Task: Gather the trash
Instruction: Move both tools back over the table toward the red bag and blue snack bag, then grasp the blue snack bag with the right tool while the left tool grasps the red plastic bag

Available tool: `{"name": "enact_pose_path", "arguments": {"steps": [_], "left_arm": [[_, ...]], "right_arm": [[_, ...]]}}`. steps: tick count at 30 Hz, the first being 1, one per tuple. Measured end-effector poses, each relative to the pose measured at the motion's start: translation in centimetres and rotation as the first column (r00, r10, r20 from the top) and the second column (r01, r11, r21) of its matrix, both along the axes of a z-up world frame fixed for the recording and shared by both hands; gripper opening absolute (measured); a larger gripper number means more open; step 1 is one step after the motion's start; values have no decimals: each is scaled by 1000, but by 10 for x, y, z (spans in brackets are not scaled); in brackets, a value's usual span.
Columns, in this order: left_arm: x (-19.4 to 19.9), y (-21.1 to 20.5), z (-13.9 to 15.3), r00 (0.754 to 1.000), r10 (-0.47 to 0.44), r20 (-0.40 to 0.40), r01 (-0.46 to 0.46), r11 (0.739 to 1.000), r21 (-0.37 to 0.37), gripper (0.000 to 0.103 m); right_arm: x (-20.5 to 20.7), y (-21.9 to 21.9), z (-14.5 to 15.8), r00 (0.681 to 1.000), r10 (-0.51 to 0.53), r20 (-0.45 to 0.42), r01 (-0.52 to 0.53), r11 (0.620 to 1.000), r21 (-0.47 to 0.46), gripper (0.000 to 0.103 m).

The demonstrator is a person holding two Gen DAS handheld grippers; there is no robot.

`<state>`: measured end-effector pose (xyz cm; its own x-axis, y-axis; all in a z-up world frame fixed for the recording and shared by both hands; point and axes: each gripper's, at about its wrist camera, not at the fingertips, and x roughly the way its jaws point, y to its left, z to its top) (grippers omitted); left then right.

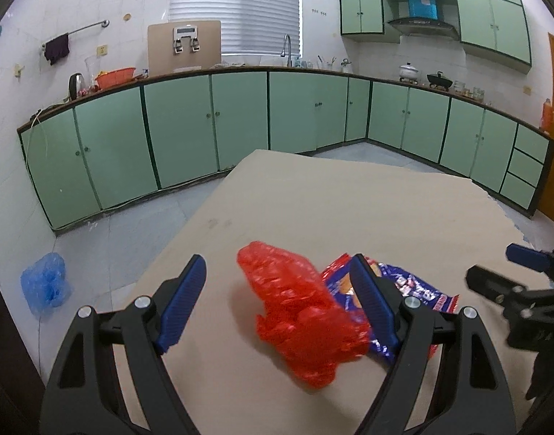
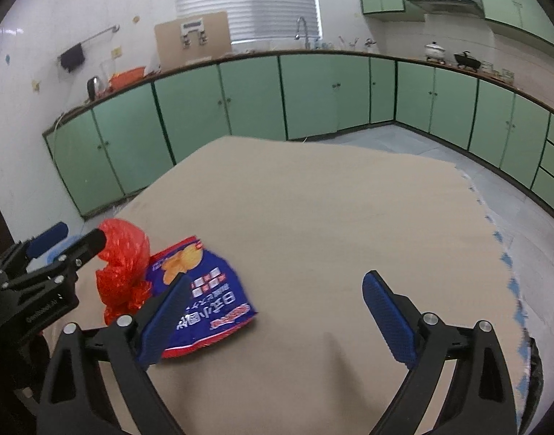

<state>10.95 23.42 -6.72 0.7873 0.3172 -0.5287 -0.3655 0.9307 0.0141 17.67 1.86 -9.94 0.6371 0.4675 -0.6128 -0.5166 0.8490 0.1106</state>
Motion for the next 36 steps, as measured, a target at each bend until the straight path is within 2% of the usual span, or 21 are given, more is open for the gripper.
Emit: {"name": "enact_pose_path", "arguments": {"steps": [8, 11, 17, 20, 22, 26, 31, 32, 33, 36], "left_arm": [[1, 11, -9, 1000, 7, -21, -7, 1000, -11, 79], [1, 10, -14, 1000, 13, -29, -13, 1000, -19, 79], [3, 9, -20, 999, 14, -42, -15, 1000, -25, 79], [4, 8, -20, 999, 11, -48, -12, 1000, -27, 79], [7, 6, -20, 998, 6, -56, -8, 999, -33, 79], [11, 3, -21, 997, -8, -71, 5, 999, -39, 79], [16, 0, -27, 995, -19, -96, 14, 999, -53, 79], [17, -1, -28, 994, -22, -105, 16, 998, -60, 77], [18, 0, -31, 993, -25, -114, 17, 998, -66, 75], [24, -1, -37, 988, -42, -146, 29, 995, -92, 66]], "right_arm": [[16, 16, -24, 995, -31, -96, 27, 999, -40, 89], [20, 19, -29, 991, -42, -125, 36, 998, -49, 84], [22, 25, -32, 987, -11, -158, 0, 998, -69, 64], [21, 29, -32, 987, 11, -158, -23, 997, -71, 47], [19, 30, -31, 987, 29, -156, -40, 997, -69, 29], [17, 27, -28, 989, 35, -145, -44, 997, -61, 10], [15, 14, -22, 992, 5, -126, -9, 1000, -27, 6], [15, 12, -21, 993, -4, -120, 1, 1000, -21, 5], [15, 8, -18, 994, -16, -110, 15, 1000, -18, 0], [17, -2, -13, 996, -48, -81, 47, 999, -18, 0]]}}
